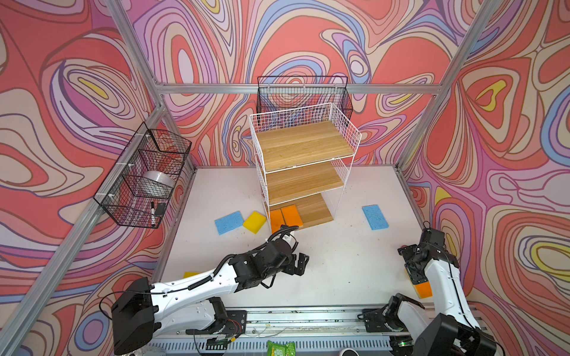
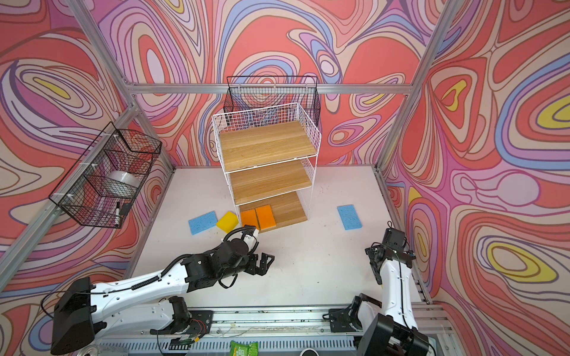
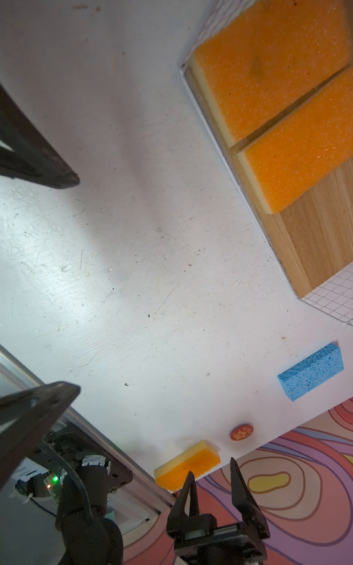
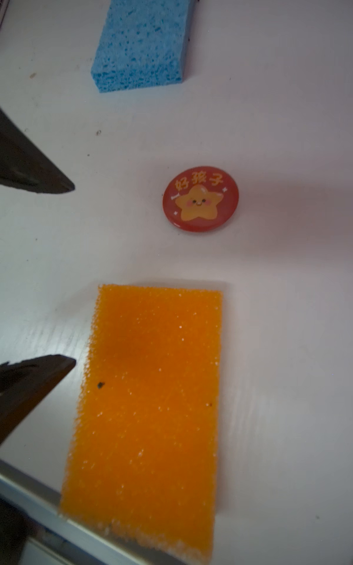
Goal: Place and organize the cleaning sponges onto the shelf
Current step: 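Withdraw the right gripper and move it to the orange sponge near the red badge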
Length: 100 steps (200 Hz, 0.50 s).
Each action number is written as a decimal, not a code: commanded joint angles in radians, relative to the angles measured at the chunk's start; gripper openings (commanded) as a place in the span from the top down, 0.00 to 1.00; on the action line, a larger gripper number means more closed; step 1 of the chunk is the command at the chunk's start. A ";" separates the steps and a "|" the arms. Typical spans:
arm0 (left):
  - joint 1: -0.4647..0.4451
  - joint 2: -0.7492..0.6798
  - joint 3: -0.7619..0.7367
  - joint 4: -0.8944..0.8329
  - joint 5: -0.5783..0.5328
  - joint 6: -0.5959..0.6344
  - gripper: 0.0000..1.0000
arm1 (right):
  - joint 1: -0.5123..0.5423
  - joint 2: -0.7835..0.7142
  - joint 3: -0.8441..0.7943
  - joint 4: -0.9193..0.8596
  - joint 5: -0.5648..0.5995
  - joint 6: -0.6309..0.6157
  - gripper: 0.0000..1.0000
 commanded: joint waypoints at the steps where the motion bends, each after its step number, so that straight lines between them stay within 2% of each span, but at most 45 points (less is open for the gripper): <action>1: 0.012 -0.014 -0.014 0.014 0.012 -0.004 0.00 | -0.018 0.015 -0.011 0.046 -0.032 -0.017 0.15; 52: 0.018 -0.020 -0.016 0.000 0.010 -0.011 0.00 | -0.021 0.074 -0.046 0.116 -0.016 -0.007 0.16; 100: 0.020 -0.032 -0.018 -0.025 -0.002 -0.013 0.00 | -0.022 0.100 -0.046 0.145 -0.011 -0.004 0.21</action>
